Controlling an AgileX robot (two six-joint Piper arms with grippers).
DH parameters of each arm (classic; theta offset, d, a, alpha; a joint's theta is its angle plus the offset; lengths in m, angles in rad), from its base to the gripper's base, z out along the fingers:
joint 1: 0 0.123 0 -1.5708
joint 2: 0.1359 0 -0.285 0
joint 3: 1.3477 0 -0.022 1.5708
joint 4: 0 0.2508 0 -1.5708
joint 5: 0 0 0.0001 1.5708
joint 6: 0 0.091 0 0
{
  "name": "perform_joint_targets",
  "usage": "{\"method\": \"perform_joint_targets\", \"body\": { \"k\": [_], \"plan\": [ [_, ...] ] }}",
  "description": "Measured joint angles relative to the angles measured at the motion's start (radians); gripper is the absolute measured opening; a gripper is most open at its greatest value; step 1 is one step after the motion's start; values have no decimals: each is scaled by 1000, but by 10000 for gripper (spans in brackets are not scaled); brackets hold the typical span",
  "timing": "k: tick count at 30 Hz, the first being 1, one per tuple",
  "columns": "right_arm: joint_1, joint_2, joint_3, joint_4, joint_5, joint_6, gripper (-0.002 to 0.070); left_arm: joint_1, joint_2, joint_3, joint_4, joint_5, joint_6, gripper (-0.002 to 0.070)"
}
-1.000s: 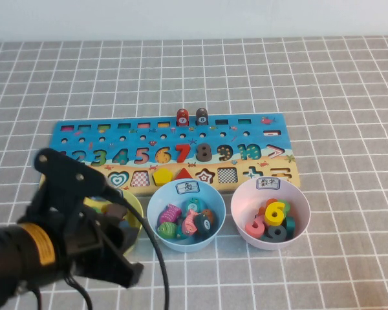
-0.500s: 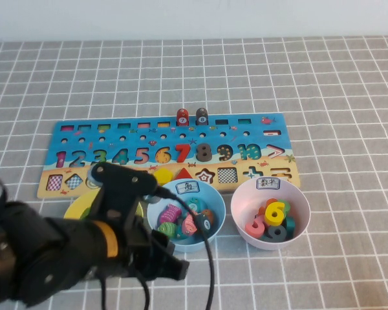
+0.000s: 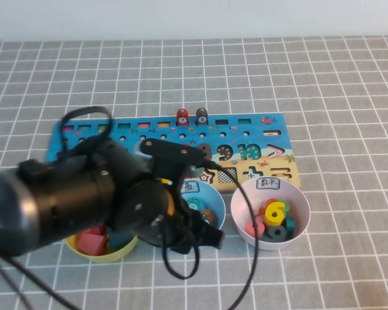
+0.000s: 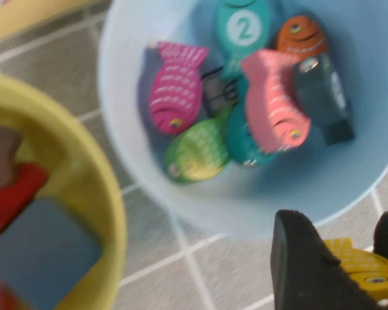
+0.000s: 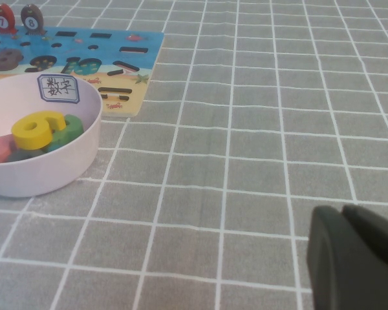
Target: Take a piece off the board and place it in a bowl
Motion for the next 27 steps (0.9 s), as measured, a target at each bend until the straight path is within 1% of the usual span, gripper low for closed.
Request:
{"method": "perform_joint_targets", "body": {
  "k": [6,11,20,27],
  "plan": [
    [0,0,0,0,0,0,-17,-17,67,-63,5,40,-3,193],
    [0,0,0,0,0,0,-17,-18,75,-71,26,28,-6,193],
    [0,0,0,0,0,0,-17,37,90,-73,56,6,-8,193],
    [0,0,0,0,0,0,-17,50,98,-73,60,-31,-8,193]
  ]
}}
